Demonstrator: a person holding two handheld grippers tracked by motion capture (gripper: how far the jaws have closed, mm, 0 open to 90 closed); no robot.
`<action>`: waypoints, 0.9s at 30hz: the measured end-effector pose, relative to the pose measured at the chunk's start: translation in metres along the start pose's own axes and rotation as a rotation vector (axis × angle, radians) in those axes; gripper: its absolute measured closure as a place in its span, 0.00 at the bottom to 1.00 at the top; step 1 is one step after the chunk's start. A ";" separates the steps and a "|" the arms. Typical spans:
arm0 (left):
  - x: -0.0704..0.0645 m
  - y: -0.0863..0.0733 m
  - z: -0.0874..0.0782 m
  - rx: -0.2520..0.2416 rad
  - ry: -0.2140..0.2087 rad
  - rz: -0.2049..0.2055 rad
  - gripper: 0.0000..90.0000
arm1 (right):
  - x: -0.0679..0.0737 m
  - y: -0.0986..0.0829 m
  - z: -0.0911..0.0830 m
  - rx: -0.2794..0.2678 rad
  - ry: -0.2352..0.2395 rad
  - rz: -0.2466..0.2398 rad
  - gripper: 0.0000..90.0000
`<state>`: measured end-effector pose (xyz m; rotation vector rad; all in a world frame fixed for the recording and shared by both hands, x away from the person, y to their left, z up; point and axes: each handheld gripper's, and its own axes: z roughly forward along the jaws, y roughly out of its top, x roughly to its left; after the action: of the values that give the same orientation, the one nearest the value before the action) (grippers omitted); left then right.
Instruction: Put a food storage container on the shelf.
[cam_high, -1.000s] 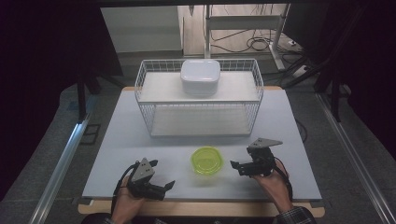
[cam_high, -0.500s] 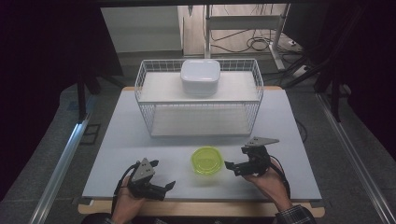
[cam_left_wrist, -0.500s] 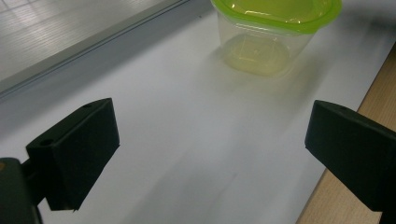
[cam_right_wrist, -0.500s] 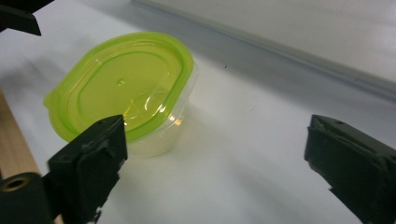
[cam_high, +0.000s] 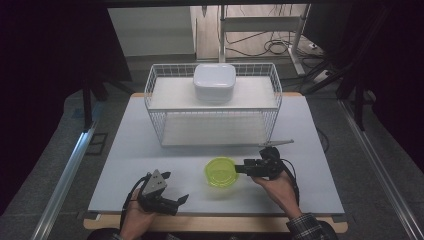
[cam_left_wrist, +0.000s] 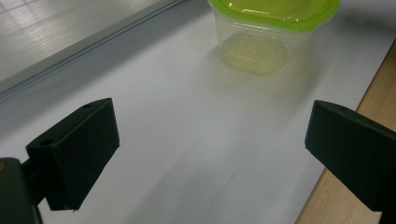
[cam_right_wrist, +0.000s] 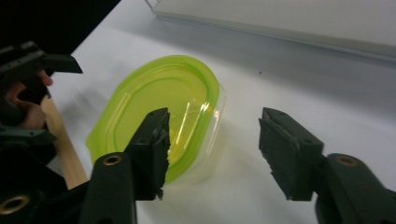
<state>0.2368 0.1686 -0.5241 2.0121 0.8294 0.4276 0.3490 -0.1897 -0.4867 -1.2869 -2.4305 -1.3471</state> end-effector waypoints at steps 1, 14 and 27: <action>0.000 0.000 0.000 0.000 0.000 0.001 0.03 | -0.001 0.001 0.002 0.010 0.004 0.025 0.53; -0.002 0.000 0.001 0.003 -0.003 0.011 0.03 | -0.013 0.007 0.019 0.070 0.105 0.179 0.78; -0.002 0.000 0.001 0.004 -0.001 0.016 0.03 | -0.010 0.009 0.015 0.077 0.163 0.235 0.90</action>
<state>0.2358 0.1664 -0.5242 2.0243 0.8146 0.4348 0.3664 -0.1828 -0.4950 -1.3377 -2.1264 -1.2319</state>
